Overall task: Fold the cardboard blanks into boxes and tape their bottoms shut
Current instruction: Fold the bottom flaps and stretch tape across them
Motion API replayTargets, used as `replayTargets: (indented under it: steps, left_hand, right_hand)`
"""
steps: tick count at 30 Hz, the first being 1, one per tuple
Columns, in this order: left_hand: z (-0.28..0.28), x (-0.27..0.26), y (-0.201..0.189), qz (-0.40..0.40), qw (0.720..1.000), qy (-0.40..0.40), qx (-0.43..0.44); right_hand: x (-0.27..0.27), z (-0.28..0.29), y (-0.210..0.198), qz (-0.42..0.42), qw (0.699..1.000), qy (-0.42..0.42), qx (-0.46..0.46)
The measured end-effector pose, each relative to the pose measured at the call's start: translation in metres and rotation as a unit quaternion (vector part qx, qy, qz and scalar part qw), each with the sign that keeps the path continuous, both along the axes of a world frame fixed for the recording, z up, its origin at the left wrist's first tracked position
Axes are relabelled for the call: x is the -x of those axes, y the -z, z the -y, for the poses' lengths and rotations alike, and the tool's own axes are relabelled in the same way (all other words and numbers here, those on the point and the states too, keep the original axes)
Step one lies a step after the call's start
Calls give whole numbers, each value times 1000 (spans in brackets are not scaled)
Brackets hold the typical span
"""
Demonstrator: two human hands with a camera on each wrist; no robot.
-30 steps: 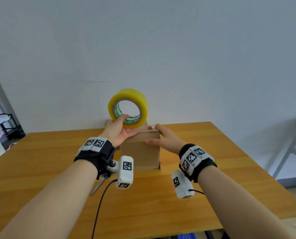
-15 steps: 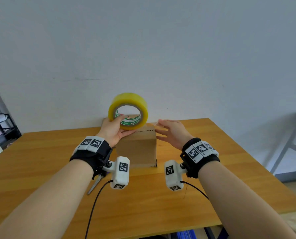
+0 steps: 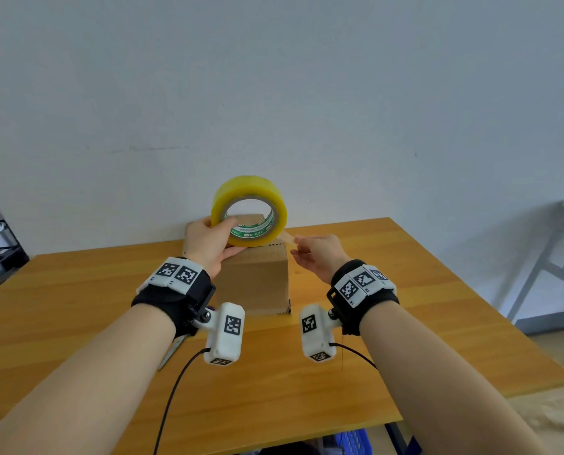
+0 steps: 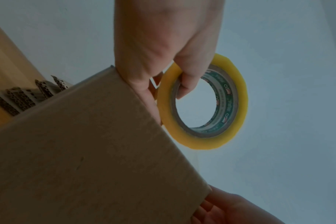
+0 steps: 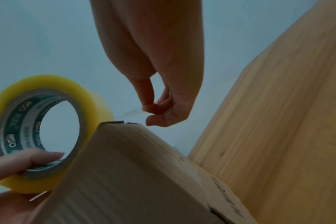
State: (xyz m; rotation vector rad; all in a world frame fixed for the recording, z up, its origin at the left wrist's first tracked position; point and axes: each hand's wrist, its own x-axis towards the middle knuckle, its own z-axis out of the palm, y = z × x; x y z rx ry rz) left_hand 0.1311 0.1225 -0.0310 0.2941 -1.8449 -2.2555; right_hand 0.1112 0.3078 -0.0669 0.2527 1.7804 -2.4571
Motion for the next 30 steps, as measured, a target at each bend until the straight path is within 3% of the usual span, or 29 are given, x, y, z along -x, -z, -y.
replayTargets:
  steps: [9,16,18,20,23,26,30]
  left_hand:
    - [-3,0,0,5,1000,-15,23]
    - [-2,-2,1,4,1000,-3,31]
    - [-2,-2,0,7,1000,6,29]
    - [-2,-2,0,11,999,11,30]
    - [-3,-2,-1,17,999,13,37]
    - [-3,-3,-2,20,999,15,39]
    - [-4,-5,-3,16,999,19,46]
  right_hand:
    - [4,17,15,2,992,21,-127]
    - [0,24,25,20,956,-32,-291]
    - [-1,20,27,-25,950,-9,-310]
    - [-8,17,22,-110,957,0,-267]
    - [-17,16,11,-179,962,-139,-150]
    - [-20,22,4,-217,928,-203,-225]
    - [-15,25,0,-261,836,-200,-438]
